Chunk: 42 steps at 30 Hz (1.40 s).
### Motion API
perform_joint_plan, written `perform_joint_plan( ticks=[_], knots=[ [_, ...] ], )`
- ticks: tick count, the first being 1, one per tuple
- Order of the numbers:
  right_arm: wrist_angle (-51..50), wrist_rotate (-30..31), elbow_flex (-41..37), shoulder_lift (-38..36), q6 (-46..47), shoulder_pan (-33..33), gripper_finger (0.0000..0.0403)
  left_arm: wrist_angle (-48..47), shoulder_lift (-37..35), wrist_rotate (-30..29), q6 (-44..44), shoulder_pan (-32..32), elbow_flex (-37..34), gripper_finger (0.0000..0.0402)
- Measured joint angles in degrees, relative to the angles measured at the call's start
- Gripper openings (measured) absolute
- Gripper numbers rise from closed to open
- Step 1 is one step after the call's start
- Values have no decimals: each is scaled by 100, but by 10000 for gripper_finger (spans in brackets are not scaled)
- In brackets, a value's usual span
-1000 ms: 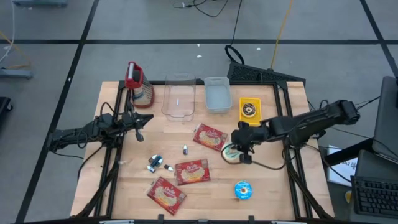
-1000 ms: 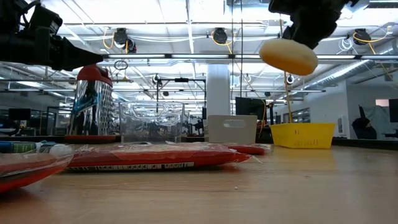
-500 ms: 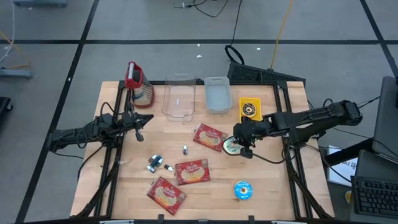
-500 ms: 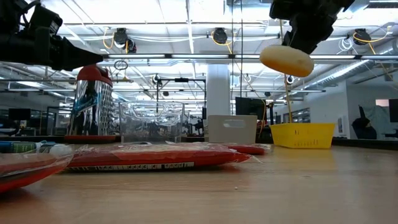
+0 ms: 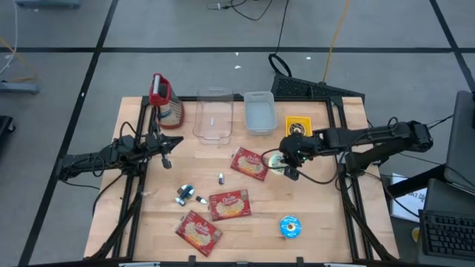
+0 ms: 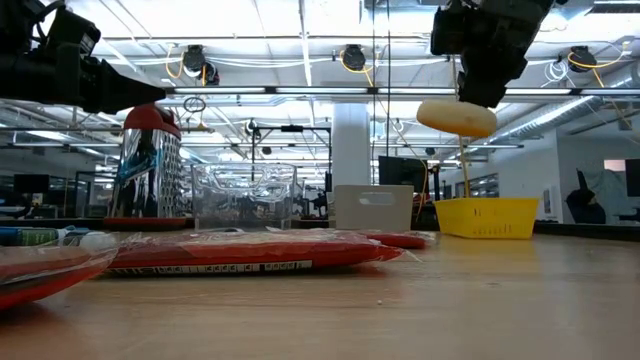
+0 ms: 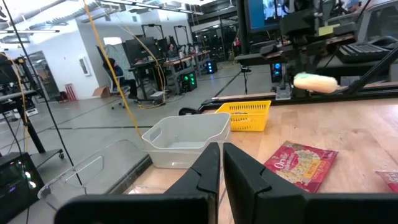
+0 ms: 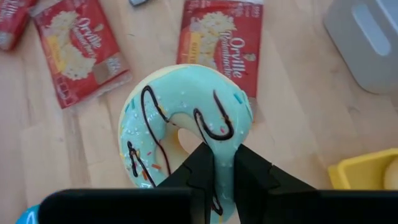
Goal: Pick & Place Food Item
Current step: Put the light blue donut into the yellow bin
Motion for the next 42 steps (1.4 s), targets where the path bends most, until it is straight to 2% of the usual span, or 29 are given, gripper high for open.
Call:
perform_joint_plan(
  ticks=[28, 42],
  knots=[
    [-695, 0, 2, 0, 86, -1552, 34, 0, -1, 1, 0, 0, 0, 24],
    [-715, 25, 2, 0, -525, -2918, 34, 0, -1, 0, 0, 0, 0, 24]
  ],
)
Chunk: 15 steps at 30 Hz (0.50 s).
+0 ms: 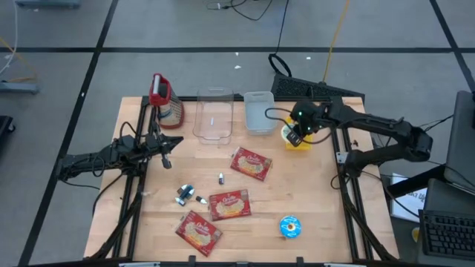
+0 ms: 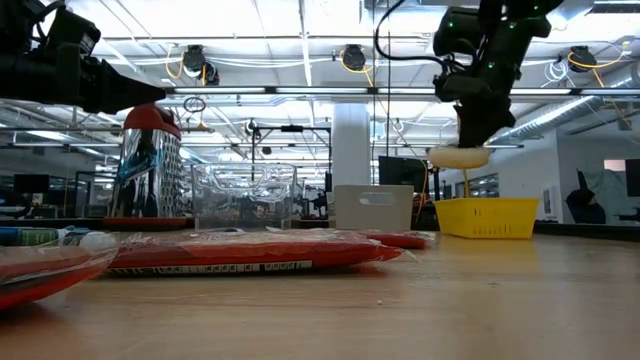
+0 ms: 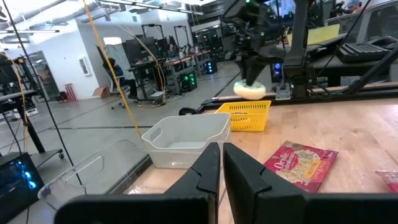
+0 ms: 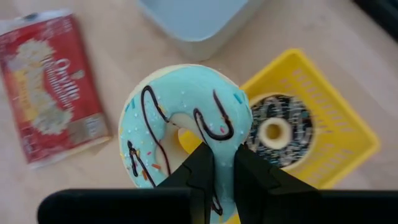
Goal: Pick & Place Food Item
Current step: Put the light blue donut into the yellow bin
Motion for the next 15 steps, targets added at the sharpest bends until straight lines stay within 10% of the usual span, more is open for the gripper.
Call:
perform_joint_plan(
  ticks=[15],
  knots=[
    [72, 1, 0, 2, -541, -1427, 34, 0, 1, 0, 0, 1, 2, 24]
  ],
)
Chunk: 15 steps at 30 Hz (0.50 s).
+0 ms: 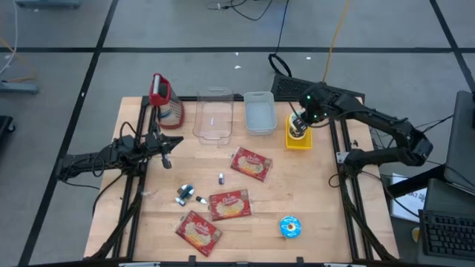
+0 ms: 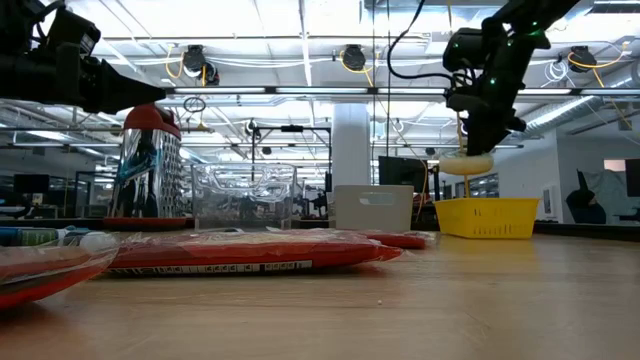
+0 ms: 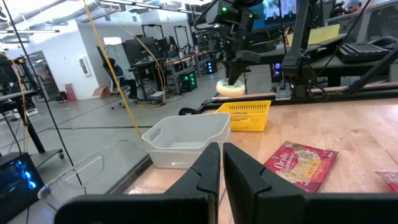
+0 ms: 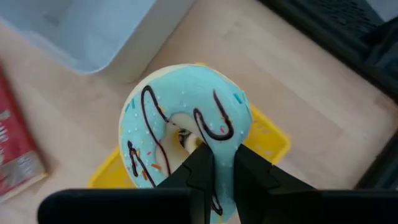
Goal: Pick & Place Food Item
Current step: Put the light blue donut into the yellow bin
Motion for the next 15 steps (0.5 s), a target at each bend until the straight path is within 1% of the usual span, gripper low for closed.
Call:
perform_joint_plan(
  ticks=[6, 9, 15],
  knots=[
    [505, -28, -389, 2, -37, -324, 34, 0, -2, 0, 0, 0, -2, 24],
    [755, -34, -640, 2, -37, -384, 34, 0, 0, 0, 0, 0, -2, 24],
    [921, -44, -960, 2, -35, -424, 34, 0, -1, 0, 0, -1, -1, 24]
  ],
)
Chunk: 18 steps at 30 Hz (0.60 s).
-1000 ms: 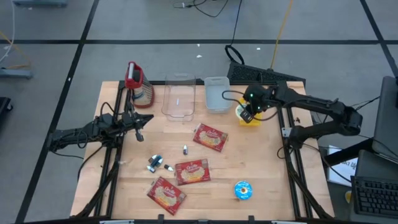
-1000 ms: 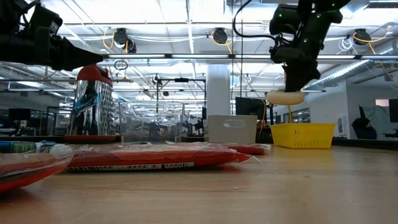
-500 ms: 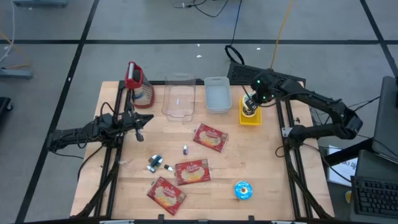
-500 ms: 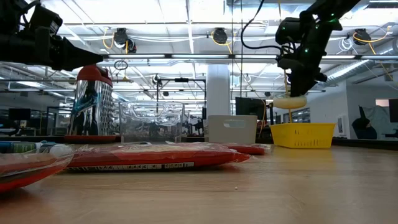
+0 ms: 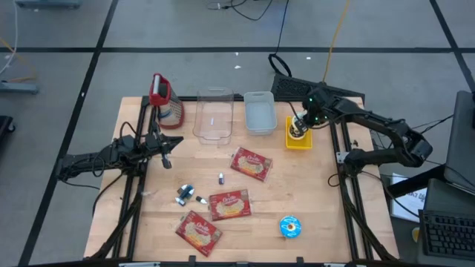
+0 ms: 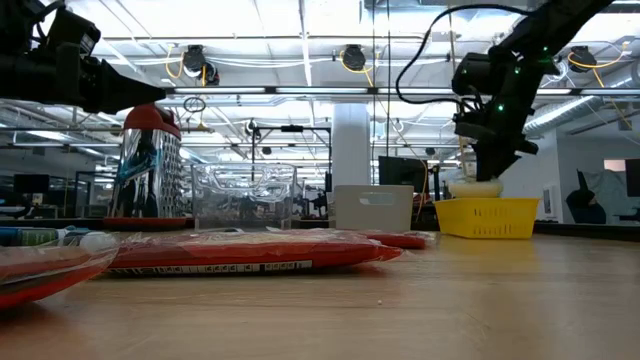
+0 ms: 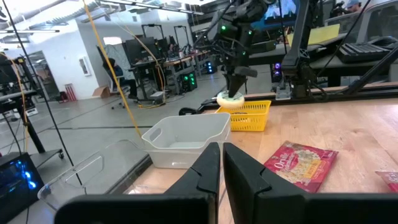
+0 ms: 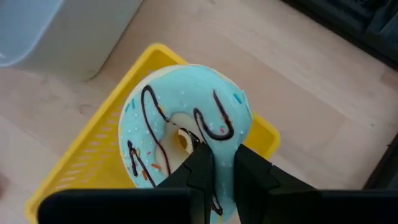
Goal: Pick & Place Food Item
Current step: Put the light blue donut into the yellow bin
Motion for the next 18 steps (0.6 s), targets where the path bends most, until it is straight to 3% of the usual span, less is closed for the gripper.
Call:
perform_joint_plan(
  ticks=[18],
  knots=[
    [940, -284, -752, 0, 46, 2, 34, 0, -1, 1, -1, 0, -1, 24]
  ],
)
